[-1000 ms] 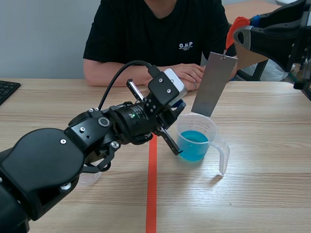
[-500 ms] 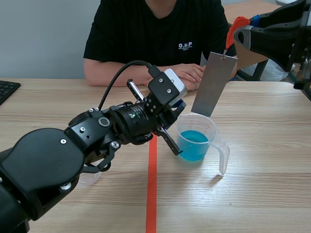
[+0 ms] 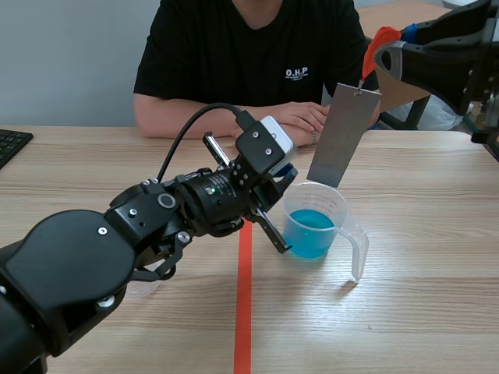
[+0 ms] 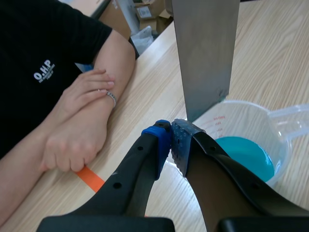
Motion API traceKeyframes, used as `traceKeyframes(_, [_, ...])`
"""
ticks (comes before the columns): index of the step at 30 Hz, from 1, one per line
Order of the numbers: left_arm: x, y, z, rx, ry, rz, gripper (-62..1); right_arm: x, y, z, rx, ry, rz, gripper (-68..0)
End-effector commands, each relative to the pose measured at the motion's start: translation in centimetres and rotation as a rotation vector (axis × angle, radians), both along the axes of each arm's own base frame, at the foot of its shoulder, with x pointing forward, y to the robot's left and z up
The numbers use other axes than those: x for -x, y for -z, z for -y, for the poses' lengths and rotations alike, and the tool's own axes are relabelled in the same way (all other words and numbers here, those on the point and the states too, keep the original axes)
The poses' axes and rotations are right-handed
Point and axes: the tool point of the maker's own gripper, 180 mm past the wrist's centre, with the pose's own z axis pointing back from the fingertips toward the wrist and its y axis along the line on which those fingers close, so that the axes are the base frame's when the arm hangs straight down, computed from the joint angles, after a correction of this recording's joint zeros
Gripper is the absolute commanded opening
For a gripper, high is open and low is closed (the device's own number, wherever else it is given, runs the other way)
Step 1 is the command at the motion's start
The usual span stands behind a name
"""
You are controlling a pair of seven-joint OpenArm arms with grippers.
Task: Do the redox reaction experiment.
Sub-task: 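Raise the plate and point at it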
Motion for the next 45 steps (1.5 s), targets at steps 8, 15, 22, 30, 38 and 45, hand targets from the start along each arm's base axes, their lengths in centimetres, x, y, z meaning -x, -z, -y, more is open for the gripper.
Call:
traceKeyframes(8, [-0.2,-0.8,-0.1,0.029,0.008,0.026,-56.8,0.0,-1.7,0.1,-0.021,-0.011,0.037,-65.8])
traceKeyframes(15, [1.3,-2.1,-2.5,0.068,-0.010,0.033,-56.9,0.0,-1.7,0.1,-0.021,-0.011,0.037,-65.8])
traceKeyframes(22, [3.4,-4.2,-7.0,0.022,-0.059,0.075,-56.8,0.0,-1.6,0.1,-0.021,-0.011,0.037,-65.8])
traceKeyframes(30, [8.5,-3.9,-15.7,-0.034,-0.235,0.016,-56.8,0.0,-1.6,0.1,-0.021,-0.011,0.037,-65.8])
traceKeyframes(38, [16.0,0.2,-24.1,-0.083,-0.434,-0.212,-56.8,0.0,-1.5,0.0,-0.017,-0.010,0.037,-65.8])
traceKeyframes(45, [22.9,3.1,-26.7,-0.098,-0.564,-0.428,-56.9,0.0,-0.6,-0.7,-0.002,-0.013,0.039,-65.8])
